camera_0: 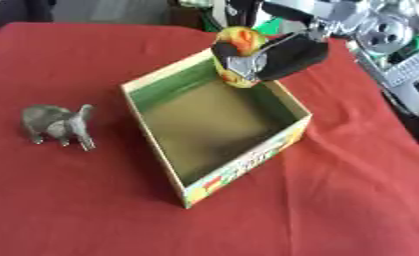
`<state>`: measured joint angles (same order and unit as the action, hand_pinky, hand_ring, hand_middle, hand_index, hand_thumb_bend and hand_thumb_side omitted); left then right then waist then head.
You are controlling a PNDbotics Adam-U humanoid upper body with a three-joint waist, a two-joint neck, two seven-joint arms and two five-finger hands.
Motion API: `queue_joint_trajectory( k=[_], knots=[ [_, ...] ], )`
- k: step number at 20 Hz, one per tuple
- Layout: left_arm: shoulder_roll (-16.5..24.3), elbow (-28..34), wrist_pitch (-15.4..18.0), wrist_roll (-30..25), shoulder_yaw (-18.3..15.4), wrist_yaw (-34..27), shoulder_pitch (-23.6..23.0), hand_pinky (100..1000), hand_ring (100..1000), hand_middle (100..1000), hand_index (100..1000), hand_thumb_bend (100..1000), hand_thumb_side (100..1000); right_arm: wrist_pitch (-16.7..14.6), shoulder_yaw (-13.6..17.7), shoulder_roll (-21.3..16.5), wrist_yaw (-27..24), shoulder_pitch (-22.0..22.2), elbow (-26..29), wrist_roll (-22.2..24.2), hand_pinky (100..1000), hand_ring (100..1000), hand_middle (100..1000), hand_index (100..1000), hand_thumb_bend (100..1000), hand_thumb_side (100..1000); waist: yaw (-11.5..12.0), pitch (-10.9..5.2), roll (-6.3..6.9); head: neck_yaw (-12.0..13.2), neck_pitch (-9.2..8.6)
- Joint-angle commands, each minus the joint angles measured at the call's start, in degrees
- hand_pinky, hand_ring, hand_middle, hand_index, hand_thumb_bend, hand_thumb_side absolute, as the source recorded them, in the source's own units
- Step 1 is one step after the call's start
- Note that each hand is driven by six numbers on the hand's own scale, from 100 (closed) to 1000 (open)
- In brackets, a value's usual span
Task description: Pick up objects on the table and place them in the box.
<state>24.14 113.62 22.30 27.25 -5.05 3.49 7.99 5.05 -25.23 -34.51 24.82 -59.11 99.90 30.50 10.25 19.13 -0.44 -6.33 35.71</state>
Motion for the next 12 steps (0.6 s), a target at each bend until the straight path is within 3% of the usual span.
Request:
queue_joint_trajectory(
  k=[1, 12],
  knots=[
    [0.9, 1.0, 0.0, -0.4, 0.1, -0.2, 0.6, 640, 628, 694, 793, 100, 828, -0.4, -0.7, 1.0, 0.8, -1.4, -1.7, 0.9, 564, 577, 401, 409, 100, 405, 0.2, -0.84, 0.25, -0.3, -0.43],
    [0.7, 1.0, -0.1, -1.1, 0.5, -0.6, 1.2, 639, 628, 694, 792, 100, 828, -3.6, -4.8, 6.5, 5.9, -0.4, -13.4, 1.7, 559, 583, 402, 416, 100, 423, 0.8, -0.47, 0.29, -0.6, -0.71]
  ],
)
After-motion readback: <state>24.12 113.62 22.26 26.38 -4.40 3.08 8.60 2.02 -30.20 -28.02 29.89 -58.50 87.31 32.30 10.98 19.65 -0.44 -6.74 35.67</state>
